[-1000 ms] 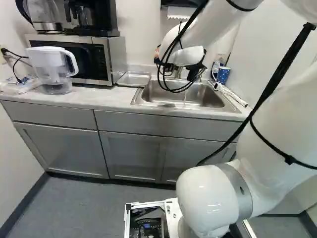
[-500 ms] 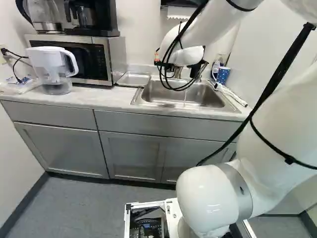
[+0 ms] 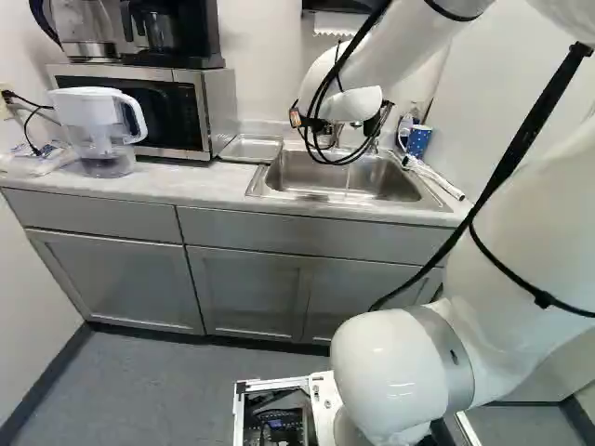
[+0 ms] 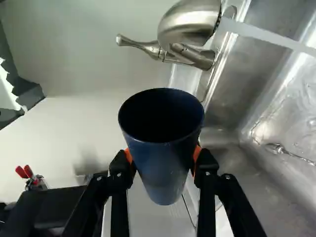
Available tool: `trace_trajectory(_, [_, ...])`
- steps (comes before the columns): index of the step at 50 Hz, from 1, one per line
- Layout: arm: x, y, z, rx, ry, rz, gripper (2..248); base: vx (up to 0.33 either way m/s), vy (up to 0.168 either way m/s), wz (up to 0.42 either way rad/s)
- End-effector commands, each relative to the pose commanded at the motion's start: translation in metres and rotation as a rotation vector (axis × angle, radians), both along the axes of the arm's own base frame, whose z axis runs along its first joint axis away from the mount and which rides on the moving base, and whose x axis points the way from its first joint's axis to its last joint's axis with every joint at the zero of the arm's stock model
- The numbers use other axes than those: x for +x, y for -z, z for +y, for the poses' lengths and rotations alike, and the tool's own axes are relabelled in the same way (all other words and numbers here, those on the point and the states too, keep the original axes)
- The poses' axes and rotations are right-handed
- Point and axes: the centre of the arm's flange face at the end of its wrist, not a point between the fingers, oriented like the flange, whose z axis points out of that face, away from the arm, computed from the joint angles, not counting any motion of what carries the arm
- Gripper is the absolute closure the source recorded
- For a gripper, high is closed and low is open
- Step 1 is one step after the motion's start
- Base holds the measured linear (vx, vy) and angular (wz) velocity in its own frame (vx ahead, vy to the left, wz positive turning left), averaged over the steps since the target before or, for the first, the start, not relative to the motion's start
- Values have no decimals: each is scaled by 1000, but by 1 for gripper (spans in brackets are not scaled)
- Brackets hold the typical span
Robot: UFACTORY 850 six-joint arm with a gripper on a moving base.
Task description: Rinse the cup and place it in the tray
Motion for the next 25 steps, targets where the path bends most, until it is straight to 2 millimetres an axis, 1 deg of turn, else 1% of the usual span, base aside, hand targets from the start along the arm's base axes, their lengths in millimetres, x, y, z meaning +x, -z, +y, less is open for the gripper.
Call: trace_trajectory(25, [0, 0, 0, -253, -71, -7, 125, 0, 0, 0])
